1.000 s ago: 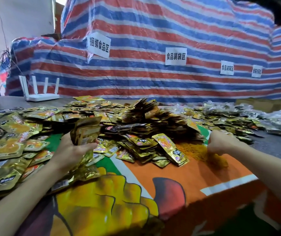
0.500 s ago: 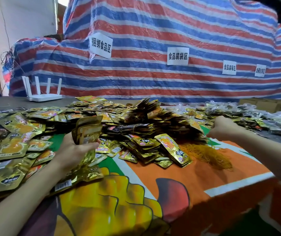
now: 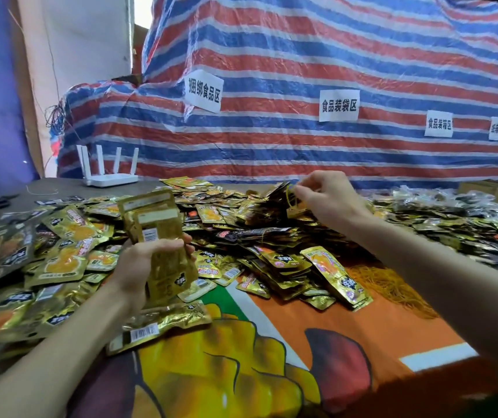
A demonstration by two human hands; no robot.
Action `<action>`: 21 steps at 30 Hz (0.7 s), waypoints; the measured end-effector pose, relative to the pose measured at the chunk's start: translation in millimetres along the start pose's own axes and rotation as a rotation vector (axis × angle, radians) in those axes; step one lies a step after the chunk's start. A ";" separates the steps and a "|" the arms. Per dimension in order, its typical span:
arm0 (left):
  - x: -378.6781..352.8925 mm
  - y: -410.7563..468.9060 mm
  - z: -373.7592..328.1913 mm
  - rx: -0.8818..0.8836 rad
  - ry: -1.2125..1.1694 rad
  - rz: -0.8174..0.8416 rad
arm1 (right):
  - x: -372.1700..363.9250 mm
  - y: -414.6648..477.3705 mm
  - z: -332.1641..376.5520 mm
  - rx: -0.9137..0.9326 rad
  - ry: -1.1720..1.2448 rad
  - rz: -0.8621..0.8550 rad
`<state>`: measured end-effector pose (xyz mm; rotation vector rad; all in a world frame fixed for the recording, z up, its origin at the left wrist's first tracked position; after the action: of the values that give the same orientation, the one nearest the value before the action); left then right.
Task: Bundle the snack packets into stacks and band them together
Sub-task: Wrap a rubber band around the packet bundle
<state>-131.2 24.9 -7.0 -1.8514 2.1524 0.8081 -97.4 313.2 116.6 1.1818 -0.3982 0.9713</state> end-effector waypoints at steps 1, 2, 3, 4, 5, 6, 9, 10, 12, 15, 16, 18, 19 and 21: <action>-1.5 -0.7 0.8 0.040 -0.022 0.033 | -13.1 -2.1 18.8 0.032 0.079 0.049; -2.2 -0.6 2.1 0.085 -0.046 0.058 | -26.8 -5.5 36.7 0.068 0.146 0.104; -3.1 -0.6 2.5 0.131 -0.069 0.079 | -41.5 -9.2 53.0 0.103 0.192 0.153; -3.3 -0.1 2.1 0.166 -0.095 0.099 | -56.8 -12.6 67.2 0.133 0.224 0.193; -3.3 0.0 0.6 0.193 -0.127 0.116 | -73.0 -14.9 79.0 0.155 0.251 0.228; -2.1 0.3 -0.8 0.212 -0.161 0.130 | -89.1 -17.6 88.5 0.160 0.279 0.261; 2.5 -0.6 -3.3 0.211 -0.163 0.093 | -130.9 -22.6 99.9 0.140 0.344 0.288; 4.9 -0.7 -2.4 0.190 -0.092 0.034 | -141.9 -22.4 98.2 0.150 0.311 0.259; 8.3 -0.6 0.0 0.125 0.081 -0.101 | -155.4 -22.3 90.9 0.175 0.216 0.182; 7.5 1.8 1.5 0.122 0.170 -0.157 | -160.1 -20.5 80.9 0.186 0.160 0.128; 7.4 2.5 1.1 0.134 0.177 -0.151 | -161.0 -20.5 77.9 0.187 0.154 0.136; 7.7 2.6 0.1 0.159 0.191 -0.128 | -160.4 -22.0 75.1 0.208 0.138 0.152; 8.2 2.6 0.4 0.169 0.192 -0.113 | -159.7 -22.5 74.2 0.219 0.136 0.159; 8.9 1.9 0.9 0.176 0.175 -0.091 | -157.9 -23.5 72.7 0.234 0.138 0.168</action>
<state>-135.0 18.0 -11.5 -1.9755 2.1418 0.4368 -150.7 179.2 16.7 1.2974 -0.2817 1.2650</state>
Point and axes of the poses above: each hand's wrist, its own y-axis towards the middle knuckle, its own x-axis out of the back of the hand, z = x × y, the point moved 3 cm from there along y, towards the middle knuckle, and after that the axes turned 14 degrees about -y, right-handed, at the moved point
